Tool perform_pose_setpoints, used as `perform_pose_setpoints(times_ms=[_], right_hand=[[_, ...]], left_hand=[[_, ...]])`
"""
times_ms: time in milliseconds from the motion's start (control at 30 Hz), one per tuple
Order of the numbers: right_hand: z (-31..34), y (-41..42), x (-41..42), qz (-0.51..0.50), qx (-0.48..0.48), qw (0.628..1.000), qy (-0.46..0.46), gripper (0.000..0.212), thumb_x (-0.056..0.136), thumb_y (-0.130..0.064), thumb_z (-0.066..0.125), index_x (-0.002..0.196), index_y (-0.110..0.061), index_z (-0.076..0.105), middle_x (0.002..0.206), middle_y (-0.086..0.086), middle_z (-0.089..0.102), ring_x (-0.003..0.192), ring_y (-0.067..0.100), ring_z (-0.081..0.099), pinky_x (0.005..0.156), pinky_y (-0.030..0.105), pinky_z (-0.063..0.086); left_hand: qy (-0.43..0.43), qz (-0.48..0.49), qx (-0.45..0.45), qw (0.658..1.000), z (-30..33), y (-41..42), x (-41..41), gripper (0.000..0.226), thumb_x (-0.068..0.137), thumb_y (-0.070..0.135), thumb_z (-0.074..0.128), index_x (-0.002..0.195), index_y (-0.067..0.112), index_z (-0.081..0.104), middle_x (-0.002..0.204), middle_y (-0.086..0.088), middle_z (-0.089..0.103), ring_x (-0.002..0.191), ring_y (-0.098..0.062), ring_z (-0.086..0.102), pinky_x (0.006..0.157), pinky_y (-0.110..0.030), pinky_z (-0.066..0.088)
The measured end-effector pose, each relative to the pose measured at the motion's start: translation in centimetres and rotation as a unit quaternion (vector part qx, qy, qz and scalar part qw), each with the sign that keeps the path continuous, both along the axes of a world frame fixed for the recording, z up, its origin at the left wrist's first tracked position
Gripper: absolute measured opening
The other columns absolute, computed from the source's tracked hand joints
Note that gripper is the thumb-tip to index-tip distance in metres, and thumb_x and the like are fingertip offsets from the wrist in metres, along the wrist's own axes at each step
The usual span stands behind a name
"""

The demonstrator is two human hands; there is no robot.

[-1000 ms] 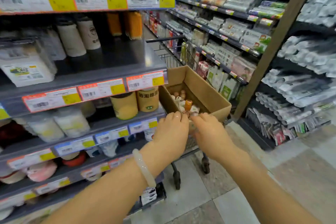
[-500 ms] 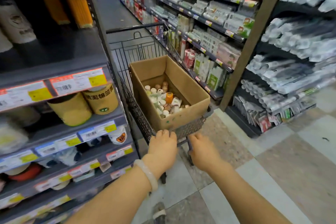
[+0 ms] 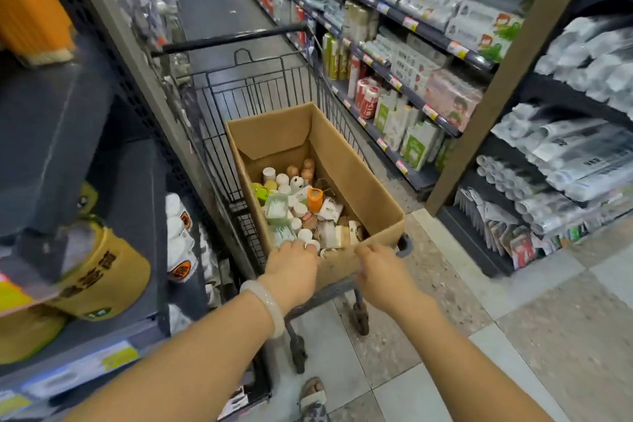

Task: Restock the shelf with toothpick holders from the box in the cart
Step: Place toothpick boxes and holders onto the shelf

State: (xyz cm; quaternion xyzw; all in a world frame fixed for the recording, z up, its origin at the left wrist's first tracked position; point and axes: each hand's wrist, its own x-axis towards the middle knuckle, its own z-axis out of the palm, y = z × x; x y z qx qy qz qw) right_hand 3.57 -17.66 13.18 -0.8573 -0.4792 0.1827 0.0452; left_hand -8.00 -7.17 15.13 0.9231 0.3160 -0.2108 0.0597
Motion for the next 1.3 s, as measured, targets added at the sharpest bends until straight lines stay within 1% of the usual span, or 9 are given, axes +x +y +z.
perform_pose_setpoints(times_ms=[133,333,567,767,867,967,1133,1233,1300], right_hand=[[-0.8,3.7,3.5,0.019,-0.016,1.0,0.011,0.035,0.093,-0.014,0.048,0.127,-0.01,0.048,0.127,0.01,0.049,0.115,0.029,0.047,0.091,0.039,0.044],[-4.3,8.5,6.6,0.044,-0.067,0.995,0.058,0.034,0.091,-0.019,0.054,0.124,-0.013,0.047,0.126,0.01,0.047,0.114,0.029,0.047,0.09,0.039,0.045],[-10.3,14.4,10.4,0.074,-0.191,0.969,0.139,0.051,0.093,-0.02,0.053,0.139,-0.011,0.035,0.142,0.019,0.036,0.127,0.033,0.04,0.101,0.039,0.042],[-14.8,17.9,12.6,0.091,-0.253,0.95,0.16,0.048,0.093,-0.019,0.051,0.136,-0.006,0.036,0.134,0.017,0.048,0.121,0.032,0.048,0.095,0.038,0.045],[-17.1,19.2,12.9,0.063,-0.251,0.953,0.158,0.048,0.091,-0.017,0.051,0.136,-0.009,0.035,0.129,0.015,0.049,0.117,0.032,0.049,0.091,0.038,0.045],[-19.1,20.4,12.6,0.044,-0.238,0.955,0.169,0.039,0.095,-0.02,0.04,0.132,-0.008,0.039,0.127,0.016,0.05,0.113,0.034,0.051,0.094,0.039,0.046],[-21.2,21.8,12.2,-0.162,-0.169,0.951,0.204,0.063,0.085,-0.039,0.064,0.127,-0.001,0.036,0.126,0.019,0.052,0.117,0.035,0.05,0.093,0.042,0.045],[-22.3,22.2,12.5,-0.229,-0.162,0.934,0.222,0.061,0.086,-0.046,0.06,0.123,0.0,0.043,0.123,0.018,0.056,0.113,0.035,0.054,0.09,0.04,0.046],[-22.9,22.3,13.1,-0.226,-0.163,0.932,0.23,0.057,0.087,-0.049,0.058,0.116,0.0,0.054,0.117,0.018,0.062,0.107,0.035,0.058,0.084,0.036,0.047]], left_hand=[[0.003,0.023,-0.016,1.0,-1.4,3.1,2.8,0.038,0.089,0.015,0.05,0.126,0.007,0.043,0.128,-0.013,0.045,0.12,-0.03,0.041,0.089,-0.038,0.04],[0.036,0.066,-0.073,0.994,-4.3,5.9,5.0,0.042,0.092,0.016,0.049,0.132,0.01,0.039,0.132,-0.012,0.042,0.124,-0.03,0.039,0.092,-0.04,0.041],[0.043,0.155,-0.153,0.975,-8.1,8.7,7.9,0.045,0.091,0.021,0.052,0.132,0.01,0.039,0.133,-0.013,0.041,0.122,-0.031,0.041,0.095,-0.041,0.041],[0.024,0.224,-0.212,0.951,-12.3,10.5,10.1,0.056,0.086,0.038,0.062,0.132,0.014,0.04,0.127,-0.009,0.047,0.117,-0.03,0.046,0.088,-0.04,0.042],[0.035,0.266,-0.246,0.931,-14.6,10.8,11.0,0.05,0.089,0.035,0.058,0.131,0.013,0.041,0.13,-0.01,0.046,0.118,-0.029,0.046,0.091,-0.04,0.043],[0.038,0.313,-0.278,0.907,-16.6,10.9,11.3,0.046,0.088,0.035,0.059,0.126,0.014,0.045,0.131,-0.009,0.044,0.12,-0.028,0.045,0.095,-0.041,0.044],[0.015,0.355,-0.303,0.884,-18.6,11.7,11.3,0.035,0.09,0.027,0.056,0.122,0.014,0.048,0.128,-0.008,0.049,0.116,-0.026,0.048,0.093,-0.039,0.046],[0.007,0.376,-0.3,0.877,-19.1,12.1,11.3,0.033,0.092,0.027,0.053,0.122,0.015,0.048,0.127,-0.007,0.051,0.114,-0.025,0.05,0.092,-0.039,0.046],[-0.011,0.386,-0.302,0.871,-19.3,12.3,11.3,0.03,0.093,0.027,0.051,0.121,0.014,0.049,0.125,-0.008,0.053,0.111,-0.025,0.052,0.089,-0.038,0.047]])
